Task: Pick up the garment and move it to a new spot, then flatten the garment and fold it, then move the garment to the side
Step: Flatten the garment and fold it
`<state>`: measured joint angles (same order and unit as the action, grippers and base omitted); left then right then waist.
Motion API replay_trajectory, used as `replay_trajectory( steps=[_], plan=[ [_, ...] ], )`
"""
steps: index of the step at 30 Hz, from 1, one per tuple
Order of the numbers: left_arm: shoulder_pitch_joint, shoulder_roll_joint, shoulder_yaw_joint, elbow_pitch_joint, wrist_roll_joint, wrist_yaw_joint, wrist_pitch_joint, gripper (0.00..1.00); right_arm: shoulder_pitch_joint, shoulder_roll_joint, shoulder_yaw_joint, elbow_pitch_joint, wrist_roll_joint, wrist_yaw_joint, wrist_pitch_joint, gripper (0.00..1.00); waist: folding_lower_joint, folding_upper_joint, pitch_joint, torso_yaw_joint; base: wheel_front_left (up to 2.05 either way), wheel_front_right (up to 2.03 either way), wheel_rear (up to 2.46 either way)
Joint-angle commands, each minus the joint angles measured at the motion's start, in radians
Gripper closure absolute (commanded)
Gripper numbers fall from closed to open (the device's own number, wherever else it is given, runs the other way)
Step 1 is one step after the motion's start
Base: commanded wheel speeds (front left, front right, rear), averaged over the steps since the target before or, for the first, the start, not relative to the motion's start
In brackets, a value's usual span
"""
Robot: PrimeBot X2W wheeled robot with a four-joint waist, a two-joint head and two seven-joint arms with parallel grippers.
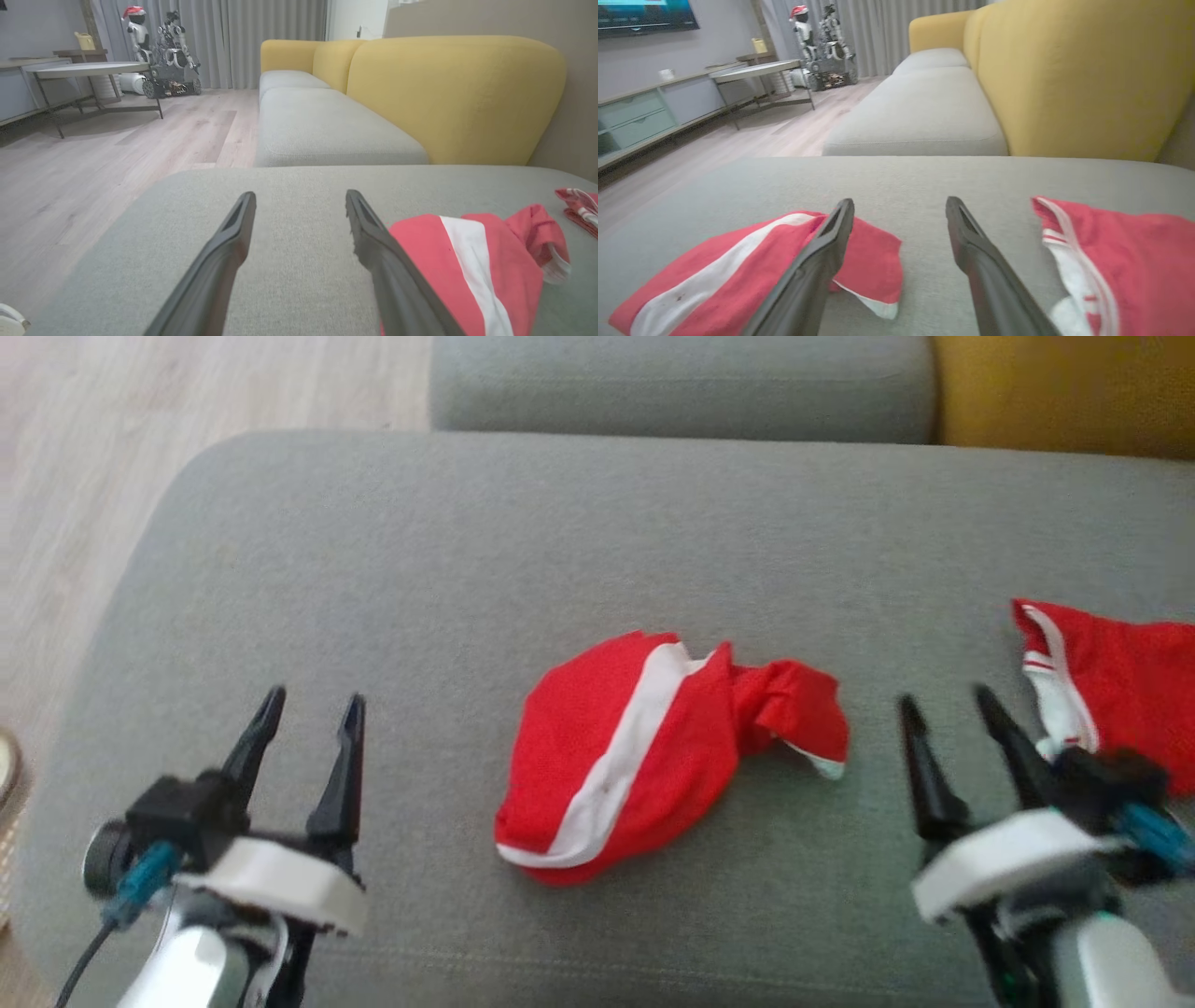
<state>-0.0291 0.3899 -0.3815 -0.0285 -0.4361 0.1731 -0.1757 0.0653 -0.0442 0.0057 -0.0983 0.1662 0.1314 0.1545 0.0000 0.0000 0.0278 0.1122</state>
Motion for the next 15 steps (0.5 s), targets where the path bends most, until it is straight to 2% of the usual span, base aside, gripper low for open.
replay_trajectory(
  steps=[1, 8, 15],
  plan=[
    [-0.086, 0.008, 0.034, -0.033, 0.012, -0.010, -0.013, 0.00, -0.098, -0.006, 0.061, -0.015, 0.003, -0.001, 0.010, 0.00, 0.0000, 0.0000, 0.038, 0.045, 0.00, 0.00, 0.00],
    [-0.172, -0.036, 0.009, 0.002, 0.020, -0.038, -0.048, 0.00, -0.268, -0.010, 0.177, 0.164, -0.001, -0.001, 0.074, 0.00, 0.0000, 0.0000, 0.104, 0.137, 0.00, 0.00, 0.00],
    [-0.206, -0.074, -0.002, 0.034, 0.033, -0.052, -0.074, 0.00, -0.354, -0.037, 0.167, 0.363, 0.027, -0.001, 0.147, 0.00, 0.0000, 0.0000, 0.130, 0.200, 0.00, 0.00, 0.00]
  ],
)
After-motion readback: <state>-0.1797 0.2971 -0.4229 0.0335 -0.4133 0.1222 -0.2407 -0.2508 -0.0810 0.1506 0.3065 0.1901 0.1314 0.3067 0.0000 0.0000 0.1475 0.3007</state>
